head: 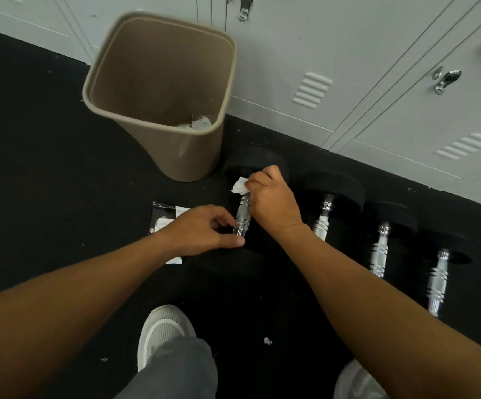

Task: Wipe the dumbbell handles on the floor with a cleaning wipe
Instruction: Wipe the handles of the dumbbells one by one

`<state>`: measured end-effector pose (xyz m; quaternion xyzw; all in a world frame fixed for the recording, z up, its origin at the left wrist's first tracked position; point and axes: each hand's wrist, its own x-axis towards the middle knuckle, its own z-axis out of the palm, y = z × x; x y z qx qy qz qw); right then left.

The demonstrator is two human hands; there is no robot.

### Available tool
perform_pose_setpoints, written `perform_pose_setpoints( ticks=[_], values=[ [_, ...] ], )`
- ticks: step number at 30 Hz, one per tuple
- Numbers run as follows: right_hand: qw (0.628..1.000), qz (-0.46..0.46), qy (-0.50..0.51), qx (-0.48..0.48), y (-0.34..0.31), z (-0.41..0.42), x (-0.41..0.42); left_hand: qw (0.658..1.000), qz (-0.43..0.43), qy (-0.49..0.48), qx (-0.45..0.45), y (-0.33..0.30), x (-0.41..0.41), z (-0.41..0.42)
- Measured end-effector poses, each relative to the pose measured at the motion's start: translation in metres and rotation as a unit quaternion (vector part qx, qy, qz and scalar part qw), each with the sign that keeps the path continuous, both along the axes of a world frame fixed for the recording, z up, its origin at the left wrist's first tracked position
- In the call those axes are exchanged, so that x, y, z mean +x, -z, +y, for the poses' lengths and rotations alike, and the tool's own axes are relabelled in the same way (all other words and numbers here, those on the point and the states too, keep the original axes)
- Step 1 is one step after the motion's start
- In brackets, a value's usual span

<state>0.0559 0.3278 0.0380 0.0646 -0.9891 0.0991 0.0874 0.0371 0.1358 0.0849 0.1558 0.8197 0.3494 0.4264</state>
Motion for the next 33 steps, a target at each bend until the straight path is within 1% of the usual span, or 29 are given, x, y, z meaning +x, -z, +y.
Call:
perform_pose_setpoints(
  ticks=[2, 5, 8, 11, 22, 24, 26, 33],
  values=[
    [1.0, -0.017, -0.008, 0.014, 0.0, 0.002, -0.003, 0.999, -0.013, 0.021, -0.04, 0.0, 0.0, -0.001],
    [0.999, -0.036, -0.005, -0.002, 0.002, 0.005, 0.003, 0.993, -0.046, 0.039, -0.099, 0.003, 0.004, -0.005],
    [0.998, -0.053, 0.011, -0.011, 0.01, 0.007, 0.013, 0.989, -0.066, 0.03, -0.13, 0.007, 0.012, -0.009],
    [0.998, -0.062, 0.017, -0.027, 0.014, 0.004, 0.016, 0.987, -0.086, 0.008, -0.133, 0.012, 0.018, -0.01],
    [0.996, -0.069, 0.026, -0.039, 0.014, -0.002, 0.007, 0.99, -0.077, -0.009, -0.117, 0.014, 0.018, -0.009],
    [0.997, -0.065, -0.011, -0.037, 0.014, -0.004, 0.009, 0.99, -0.078, -0.011, -0.118, 0.014, 0.017, -0.009],
    [0.994, -0.079, -0.065, -0.044, 0.014, -0.004, 0.018, 0.99, -0.078, -0.01, -0.119, 0.014, 0.016, -0.009],
    [0.967, -0.135, -0.19, -0.101, 0.007, 0.002, 0.042, 0.988, -0.086, 0.0, -0.129, 0.013, 0.015, -0.009]
  ],
)
